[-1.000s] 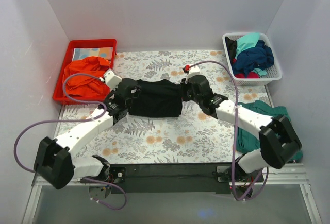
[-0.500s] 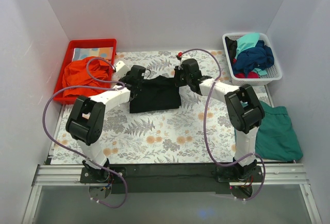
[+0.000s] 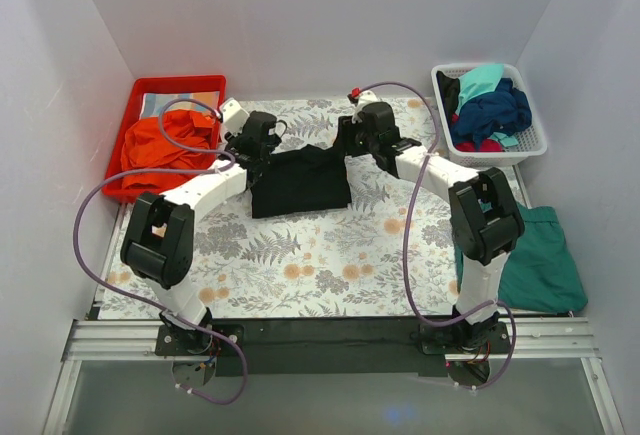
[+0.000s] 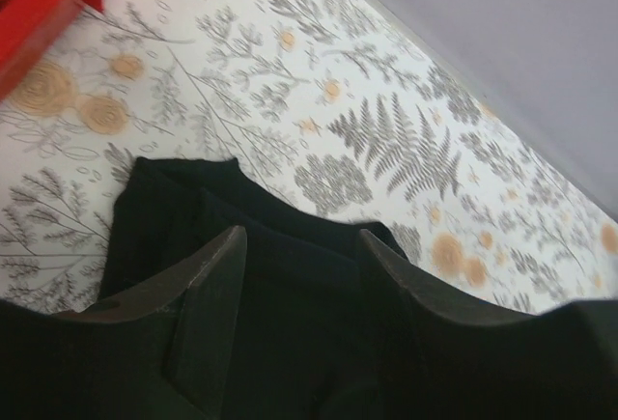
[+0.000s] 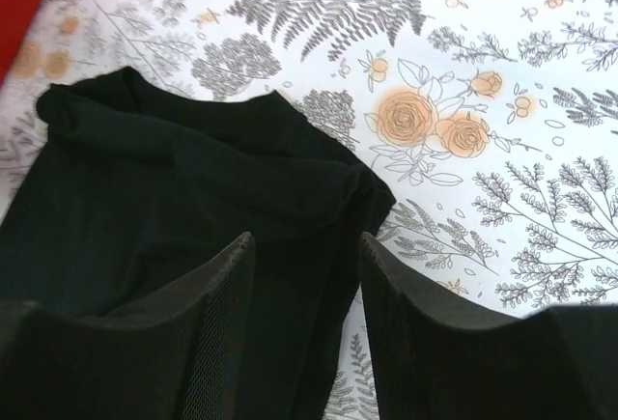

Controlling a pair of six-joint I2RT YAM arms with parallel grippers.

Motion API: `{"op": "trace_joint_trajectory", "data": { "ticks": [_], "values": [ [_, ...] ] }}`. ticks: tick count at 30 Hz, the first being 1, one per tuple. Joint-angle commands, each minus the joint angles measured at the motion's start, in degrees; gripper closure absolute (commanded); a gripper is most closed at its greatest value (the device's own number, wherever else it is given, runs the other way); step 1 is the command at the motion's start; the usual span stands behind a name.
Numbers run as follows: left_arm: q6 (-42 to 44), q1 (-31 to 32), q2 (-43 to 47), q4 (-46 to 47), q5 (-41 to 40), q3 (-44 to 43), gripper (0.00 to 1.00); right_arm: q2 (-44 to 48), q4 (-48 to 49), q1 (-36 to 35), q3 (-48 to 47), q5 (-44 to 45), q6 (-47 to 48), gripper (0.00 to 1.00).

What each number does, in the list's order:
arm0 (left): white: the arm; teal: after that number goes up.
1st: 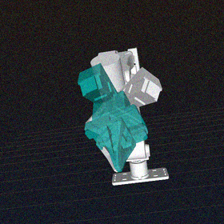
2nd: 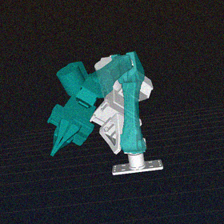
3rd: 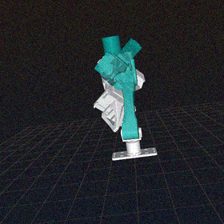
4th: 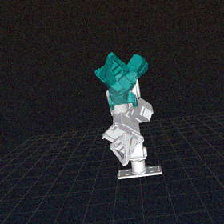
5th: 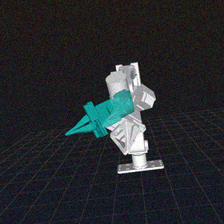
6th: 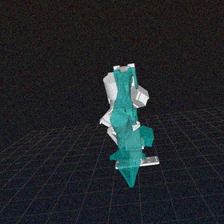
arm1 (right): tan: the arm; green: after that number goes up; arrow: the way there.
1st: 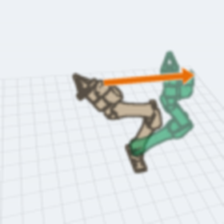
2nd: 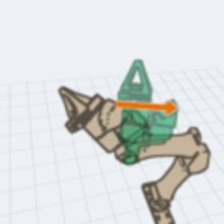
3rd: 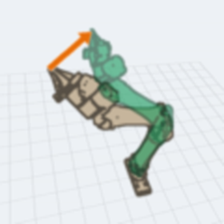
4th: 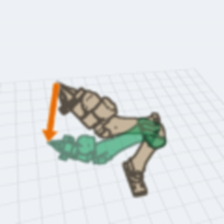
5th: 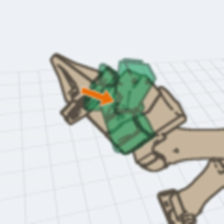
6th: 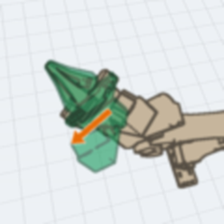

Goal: Fold and stack the t-shirts
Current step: Fold the long partially folded tshirt into a neat square

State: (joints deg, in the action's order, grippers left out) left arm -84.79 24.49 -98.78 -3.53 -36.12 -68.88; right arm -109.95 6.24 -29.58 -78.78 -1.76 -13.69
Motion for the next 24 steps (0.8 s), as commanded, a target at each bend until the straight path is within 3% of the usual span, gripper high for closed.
{"op": "trace_joint_trajectory", "data": {
  "ticks": [1,12,24],
  "values": [
    [2.2,-0.1,3.9,0.5,12.4,2.9,0.53,4.8,1.1,-1.9,3.5,-1.7,0.2,0.47],
    [-0.7,-0.6,-2.2,0.0,17.0,3.5,0.66,-3.3,1.1,-3.6,0.3,-2.9,-1.2,0.52],
    [0.6,-5.6,-15.0,-0.8,12.7,-7.9,0.69,-18.0,-0.3,-2.2,-17.6,-0.4,-0.3,0.53]
  ]
}}
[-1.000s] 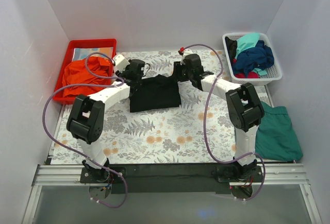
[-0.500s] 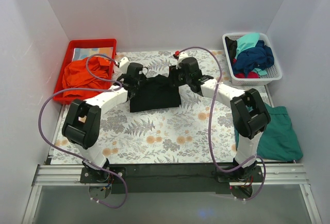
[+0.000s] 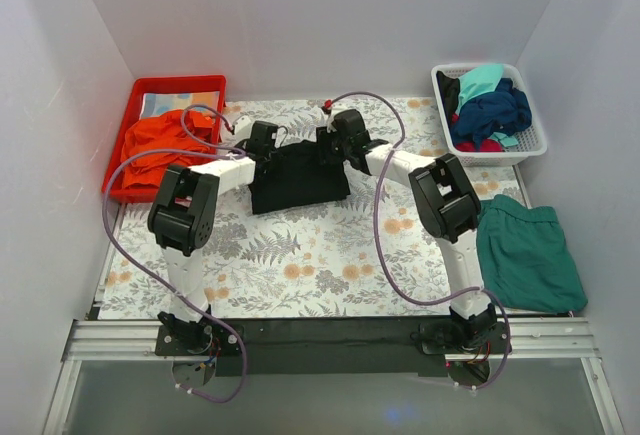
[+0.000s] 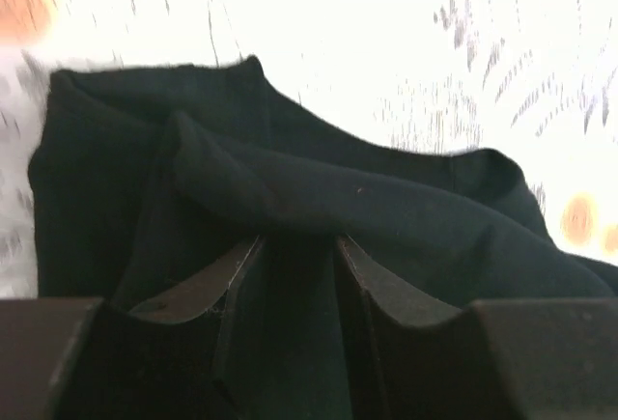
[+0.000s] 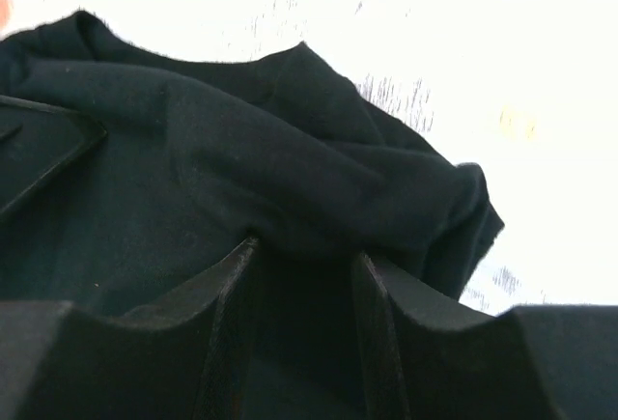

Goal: Fold and stack the t-shirts
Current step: Fold the long partially folded tshirt into a neat square

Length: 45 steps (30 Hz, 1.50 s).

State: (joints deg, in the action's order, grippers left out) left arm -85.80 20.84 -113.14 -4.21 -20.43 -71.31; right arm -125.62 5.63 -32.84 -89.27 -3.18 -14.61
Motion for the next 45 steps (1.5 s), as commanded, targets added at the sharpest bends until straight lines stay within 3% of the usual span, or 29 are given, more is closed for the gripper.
{"op": "trace_joint_trajectory", "data": {
  "ticks": [1,10,19,25,29,33,37,45],
  "values": [
    [2.6,-2.5,-1.5,-0.3,-3.2,-7.7,0.69,-3.0,0.0,1.4,-8.2,1.0,0.5,0.53],
    [4.9,-4.6,-8.8,-3.6,-6.1,-16.2,0.69,-10.4,-5.5,3.5,-17.6,0.4,1.3,0.53],
    [6.5,-6.6,-13.5,-6.5,-8.3,-22.6,0.69,-6.5,-7.2,4.0,-10.7,2.3,1.3,0.54],
    [6.8,-7.0,-7.7,-5.4,-8.8,-20.6,0.69,0.5,-6.8,4.0,-3.2,5.5,1.5,0.56],
    [9.1,-6.9,-1.2,-3.4,-5.4,-16.9,0.65,6.3,-6.2,4.0,1.6,5.7,1.8,0.56],
    [8.9,-6.9,1.0,-7.7,-1.2,-14.8,0.58,10.7,-6.2,4.0,6.5,5.6,1.6,0.55],
    [6.7,-7.5,2.4,-9.7,8.9,-10.8,0.53,14.7,-3.9,4.0,12.5,5.6,1.6,0.52],
    [6.7,-13.0,5.5,-1.3,23.8,5.0,0.50,19.2,-1.7,3.9,18.2,4.0,1.3,0.51]
  ]
}}
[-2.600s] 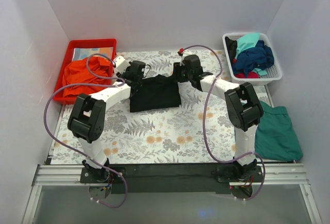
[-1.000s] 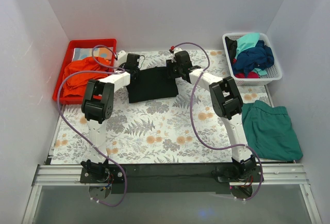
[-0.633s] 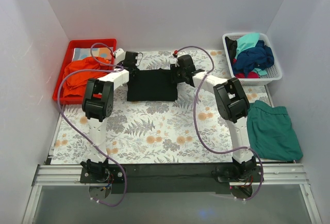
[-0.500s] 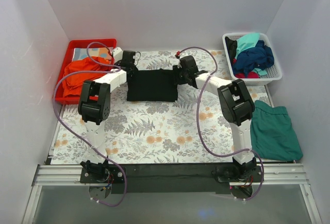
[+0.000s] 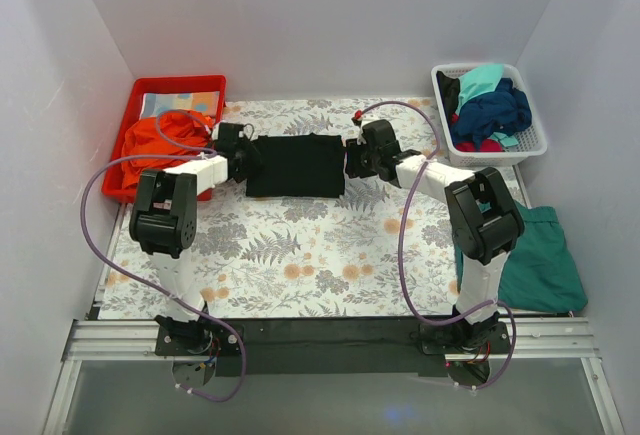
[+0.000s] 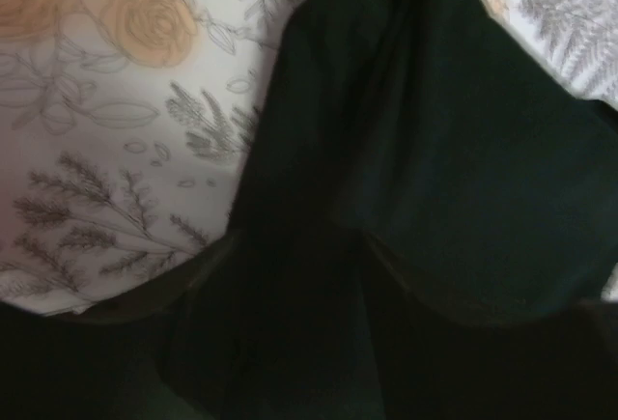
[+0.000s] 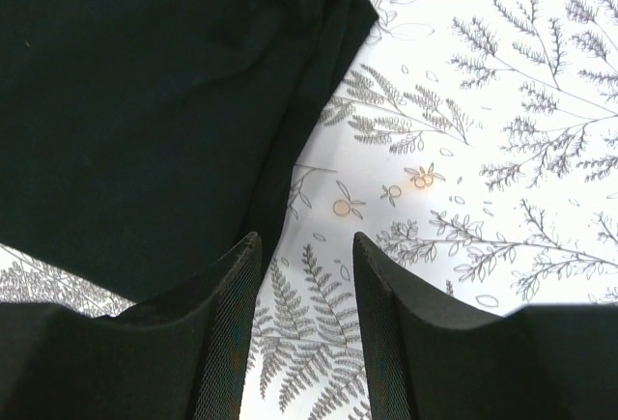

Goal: Fold and stack the t-shirts
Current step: Fold the long partially folded tshirt into a neat square, then put the neatly folded tshirt into the corner of the board with the left arm

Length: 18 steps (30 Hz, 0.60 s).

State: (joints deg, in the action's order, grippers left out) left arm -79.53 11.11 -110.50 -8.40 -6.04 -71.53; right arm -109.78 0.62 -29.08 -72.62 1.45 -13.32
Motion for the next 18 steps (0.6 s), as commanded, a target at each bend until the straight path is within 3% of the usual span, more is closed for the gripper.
{"op": "trace_joint_trajectory", "data": {
  "ticks": [1,5,9,14,18],
  "values": [
    [0.8,-3.7,2.7,3.5,10.0,6.3,0.50,3.7,3.5,0.2,1.6,-0.8,0.0,0.51],
    [3.4,-5.8,0.1,6.0,12.6,8.2,0.49,3.4,4.2,0.2,2.3,-1.0,-0.4,0.50],
    [4.1,-7.9,-5.9,6.4,22.6,6.5,0.50,2.8,4.2,0.2,2.4,-1.0,-0.9,0.50],
    [5.4,-8.2,-8.1,6.6,29.3,7.0,0.51,3.0,4.2,0.2,3.0,-0.2,-1.4,0.51],
    [7.2,-8.0,-9.8,5.9,33.8,6.9,0.58,3.0,4.4,0.2,2.9,0.9,-2.2,0.52]
  ]
}}
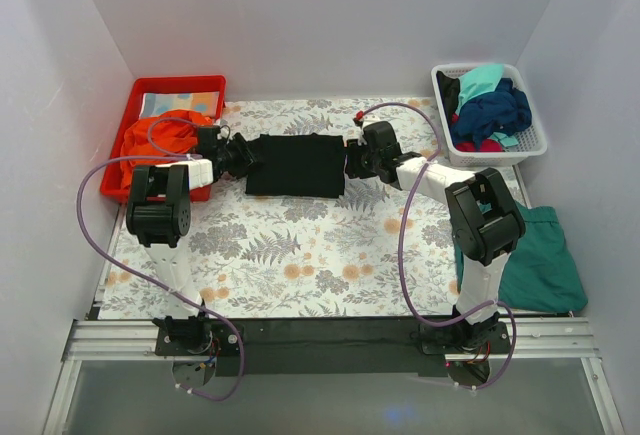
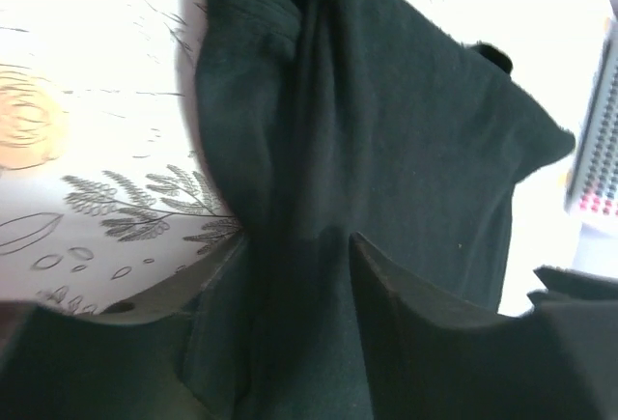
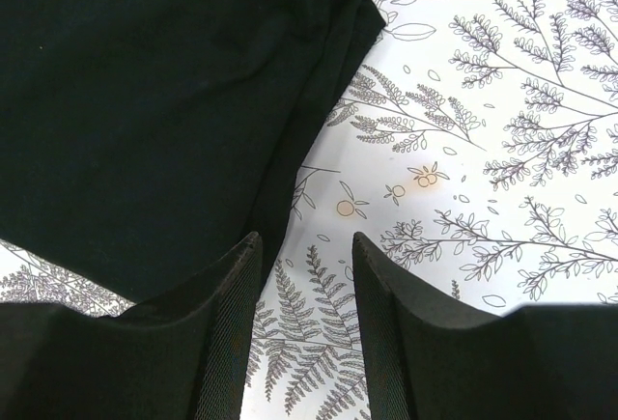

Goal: Fold and stack the t-shirts
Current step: Put the neatly folded tshirt into the corner of the board with the left arm

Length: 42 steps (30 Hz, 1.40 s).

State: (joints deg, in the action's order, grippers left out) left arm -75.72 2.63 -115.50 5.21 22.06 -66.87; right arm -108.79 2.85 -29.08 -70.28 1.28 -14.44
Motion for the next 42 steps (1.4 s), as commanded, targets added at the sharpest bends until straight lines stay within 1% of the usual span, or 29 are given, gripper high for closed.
{"op": "trace_joint_trajectory", "data": {
  "ticks": [1,2,3,4,7,9,10,11,13,15,16,18,19,21,23,24,25,26,28,29,30,31,32,33,34,36,38,39,42],
  "values": [
    [3.8,0.6,-5.2,-8.4,5.7,2.0,0.60,2.0,2.2,0.2,0.6,1.2,-1.2,0.52],
    [4.7,1.3,-5.3,-8.9,4.9,1.4,0.64,2.0,2.2,0.1,0.6,1.3,-1.3,0.53],
    [5.6,1.8,-5.9,-9.5,4.4,1.0,0.72,2.0,2.2,0.2,0.6,1.3,-1.3,0.53],
    [6.0,2.6,-6.0,-10.5,3.9,0.7,0.77,2.2,2.2,0.2,0.9,1.4,-1.4,0.53],
    [7.5,4.9,-6.0,-12.6,-0.3,-0.6,1.00,2.8,2.2,0.2,1.5,1.8,-1.5,0.53],
    [8.1,6.6,-5.1,-13.6,-6.1,-0.9,1.00,3.5,2.2,0.1,2.0,1.9,-1.6,0.53],
    [8.6,8.7,-4.5,-14.6,-8.5,-0.9,1.00,3.8,2.2,0.2,2.2,1.9,-1.6,0.54],
    [8.7,9.9,-3.4,-15.4,-14.5,-1.1,1.00,4.1,2.2,0.1,2.7,2.0,-1.8,0.54],
    [8.9,13.8,-2.5,-18.6,-20.4,-1.4,1.00,5.4,2.2,0.2,3.4,2.1,-2.0,0.54],
    [8.1,16.0,-1.0,-20.4,-28.1,-0.8,1.00,7.1,2.0,0.2,4.5,2.8,-2.4,0.54],
    [6.6,17.9,-0.6,-22.0,-30.3,0.8,1.00,7.9,2.0,0.2,5.1,3.1,-2.4,0.55],
    [4.3,19.3,1.3,-23.0,-33.4,3.4,1.00,10.3,1.2,0.1,6.4,4.7,-2.5,0.55],
    [1.3,20.1,2.2,-23.8,-33.9,6.2,1.00,11.2,0.8,0.2,6.8,5.1,-2.4,0.55],
    [-1.3,20.7,5.3,-24.7,-34.9,9.8,1.00,14.1,-0.3,0.2,7.9,6.6,-2.4,0.55],
    [-5.7,21.6,8.0,-25.1,-36.8,15.7,1.00,16.4,-0.9,0.2,8.8,7.2,-2.3,0.55],
    [-7.7,21.9,11.5,-25.9,-37.3,17.5,1.00,18.6,-1.4,0.2,9.6,7.4,-2.4,0.55],
    [-9.4,22.3,13.2,-26.5,-37.4,21.3,1.00,19.8,-1.6,0.1,10.2,7.6,-2.6,0.54],
    [-13.3,22.5,15.3,-26.9,-37.3,22.9,1.00,21.8,-2.0,0.2,10.3,7.8,-2.8,0.54],
    [-16.6,23.4,21.1,-29.5,-38.3,26.0,1.00,23.8,-2.7,0.2,11.2,7.8,-3.4,0.54],
    [-20.9,23.7,22.9,-30.7,-39.2,28.1,1.00,24.6,-2.8,0.2,11.4,7.7,-3.4,0.54],
    [-22.9,23.9,24.8,-34.4,-40.5,28.9,1.00,26.1,-2.8,0.1,11.7,7.6,-3.5,0.54],
    [-25.4,24.0,28.9,-36.4,-42.3,29.5,1.00,26.7,-2.8,0.2,12.1,7.3,-3.8,0.54],
    [-27.5,24.1,30.8,-38.5,-43.6,30.5,1.00,27.9,-2.8,0.2,12.4,6.7,-3.9,0.54],
    [-32.0,24.1,33.0,-42.8,-44.7,30.7,1.00,28.5,-2.8,0.2,12.6,6.5,-4.0,0.54],
    [-33.3,24.0,37.0,-44.6,-46.0,31.0,1.00,29.1,-2.8,0.1,13.1,6.3,-4.2,0.54],
    [-37.7,24.0,40.9,-49.9,-49.2,31.0,1.00,30.0,-2.8,-0.2,13.5,6.0,-4.8,0.54],
    [-40.5,23.9,45.2,-53.4,-52.5,30.8,1.00,30.6,-2.8,-0.4,13.9,5.8,-5.0,0.54],
    [-41.8,23.7,46.1,-56.9,-53.6,30.1,1.00,30.7,-2.8,-0.4,13.9,5.8,-5.1,0.54],
    [-43.4,22.2,48.1,-60.6,-57.3,28.5,1.00,31.2,-2.8,-0.5,14.5,5.7,-5.4,0.55]
  ]
}}
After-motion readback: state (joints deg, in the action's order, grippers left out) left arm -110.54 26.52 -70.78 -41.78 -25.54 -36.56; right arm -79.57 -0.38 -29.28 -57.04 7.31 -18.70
